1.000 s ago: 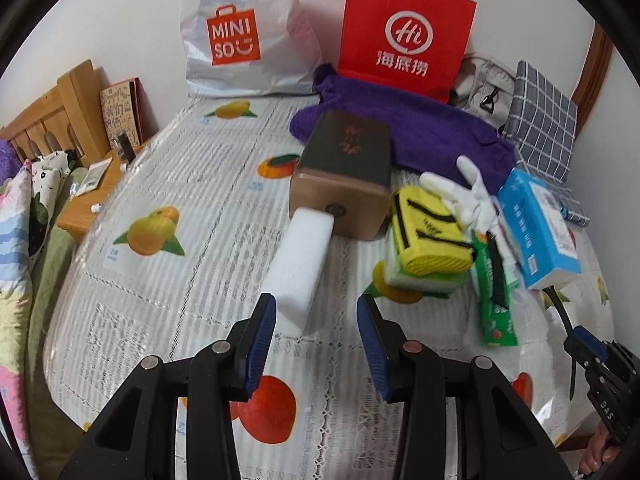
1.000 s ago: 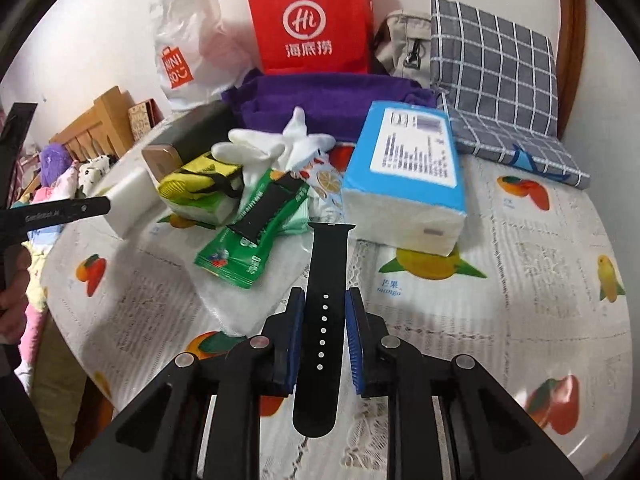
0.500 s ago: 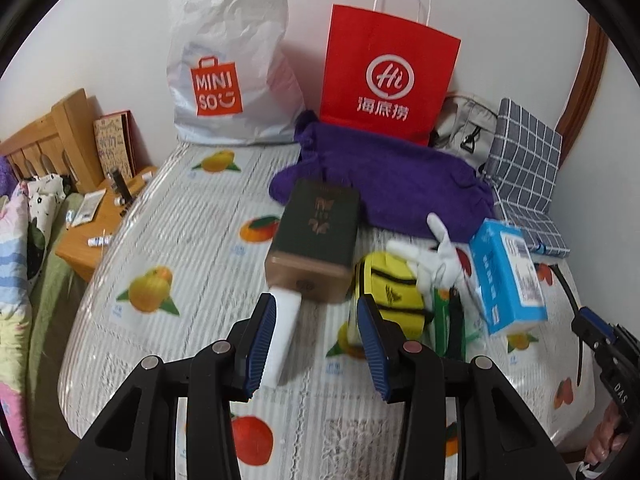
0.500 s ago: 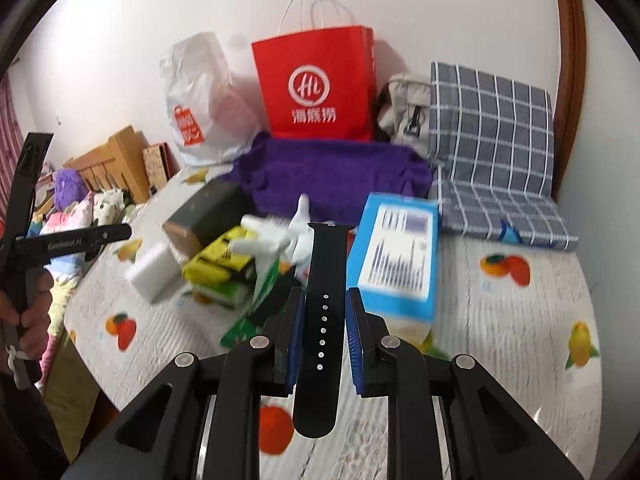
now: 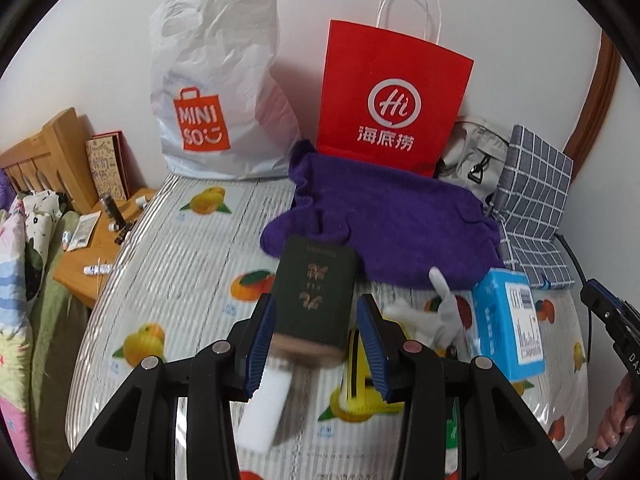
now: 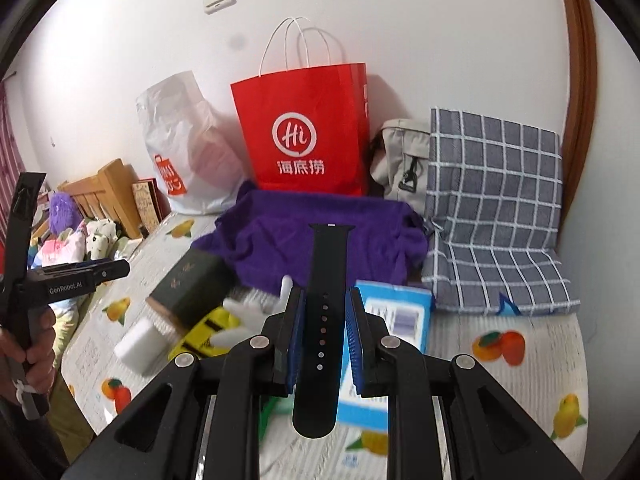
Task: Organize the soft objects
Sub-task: 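Carry the strap and foam block in both tools toward the purple towel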
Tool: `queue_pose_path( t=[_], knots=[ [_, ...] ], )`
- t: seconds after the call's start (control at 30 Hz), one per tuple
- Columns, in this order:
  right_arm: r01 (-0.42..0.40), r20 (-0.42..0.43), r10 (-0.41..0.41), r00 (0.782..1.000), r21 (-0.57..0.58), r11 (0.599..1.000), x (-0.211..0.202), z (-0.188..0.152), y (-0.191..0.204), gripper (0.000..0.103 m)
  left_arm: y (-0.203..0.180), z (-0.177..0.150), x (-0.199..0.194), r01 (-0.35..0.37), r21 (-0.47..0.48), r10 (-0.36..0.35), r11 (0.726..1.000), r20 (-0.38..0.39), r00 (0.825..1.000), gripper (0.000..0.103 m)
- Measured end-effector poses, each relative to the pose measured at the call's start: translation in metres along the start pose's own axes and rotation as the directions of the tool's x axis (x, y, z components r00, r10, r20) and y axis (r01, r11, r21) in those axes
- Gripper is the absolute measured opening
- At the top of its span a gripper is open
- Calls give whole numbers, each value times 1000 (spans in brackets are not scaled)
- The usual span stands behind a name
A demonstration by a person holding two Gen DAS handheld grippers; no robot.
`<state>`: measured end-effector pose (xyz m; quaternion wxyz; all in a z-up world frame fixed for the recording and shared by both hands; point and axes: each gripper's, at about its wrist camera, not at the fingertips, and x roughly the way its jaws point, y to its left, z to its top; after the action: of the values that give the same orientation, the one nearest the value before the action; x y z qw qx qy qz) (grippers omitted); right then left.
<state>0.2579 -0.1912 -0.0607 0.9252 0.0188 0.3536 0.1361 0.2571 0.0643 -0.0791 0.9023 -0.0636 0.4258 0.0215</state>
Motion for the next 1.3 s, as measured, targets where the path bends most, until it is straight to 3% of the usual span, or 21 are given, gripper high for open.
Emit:
queue_pose_path(
  t=[0.47, 1.3],
  knots=[
    [-16, 2, 16, 1000, 19, 1000, 59, 57, -15, 20, -10, 58, 33, -20, 31, 20, 999, 8, 1000, 40],
    [-37, -28, 40, 999, 75, 996, 145, 104, -42, 20, -33, 116, 93, -15, 49, 14, 999, 18, 1000, 40]
  ],
)
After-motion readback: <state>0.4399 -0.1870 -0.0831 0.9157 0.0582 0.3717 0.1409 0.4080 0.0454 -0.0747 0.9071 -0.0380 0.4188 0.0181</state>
